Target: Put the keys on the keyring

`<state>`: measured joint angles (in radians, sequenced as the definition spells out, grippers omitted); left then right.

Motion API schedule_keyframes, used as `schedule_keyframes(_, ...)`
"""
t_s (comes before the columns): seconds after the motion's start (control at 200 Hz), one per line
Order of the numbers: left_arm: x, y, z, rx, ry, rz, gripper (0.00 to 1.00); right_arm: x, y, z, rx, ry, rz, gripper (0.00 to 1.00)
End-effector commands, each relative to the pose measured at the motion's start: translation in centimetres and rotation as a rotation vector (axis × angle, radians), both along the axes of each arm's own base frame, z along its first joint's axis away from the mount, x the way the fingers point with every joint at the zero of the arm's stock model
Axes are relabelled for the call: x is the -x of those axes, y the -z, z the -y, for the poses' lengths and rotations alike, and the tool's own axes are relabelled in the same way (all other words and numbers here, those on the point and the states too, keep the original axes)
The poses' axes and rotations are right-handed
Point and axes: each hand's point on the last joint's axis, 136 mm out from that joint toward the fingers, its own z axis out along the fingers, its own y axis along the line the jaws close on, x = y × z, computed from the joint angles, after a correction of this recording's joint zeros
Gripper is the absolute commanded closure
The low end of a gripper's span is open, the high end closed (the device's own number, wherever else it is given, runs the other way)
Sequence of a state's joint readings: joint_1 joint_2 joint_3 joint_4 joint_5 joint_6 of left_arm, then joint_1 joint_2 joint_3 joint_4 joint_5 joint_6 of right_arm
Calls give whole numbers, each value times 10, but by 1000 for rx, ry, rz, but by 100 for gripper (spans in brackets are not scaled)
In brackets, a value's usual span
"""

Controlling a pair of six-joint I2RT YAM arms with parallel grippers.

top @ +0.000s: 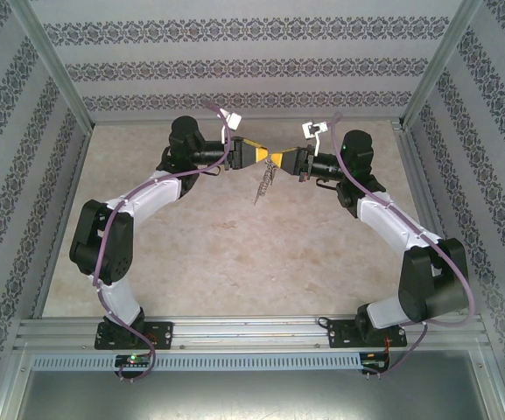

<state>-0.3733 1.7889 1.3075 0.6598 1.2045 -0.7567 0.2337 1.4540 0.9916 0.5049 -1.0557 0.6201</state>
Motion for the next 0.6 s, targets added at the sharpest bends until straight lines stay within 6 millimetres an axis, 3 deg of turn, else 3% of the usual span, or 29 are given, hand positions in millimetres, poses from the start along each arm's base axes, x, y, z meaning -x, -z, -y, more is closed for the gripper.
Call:
schedule_keyframes(0.0, 8, 0, 5, 2, 39, 32, 63, 1, -7, -3, -2, -10, 72, 100)
schedule_keyframes(0.595, 18, 4, 11, -8, 69, 39, 75, -2, -4, -1, 1, 3, 69, 100)
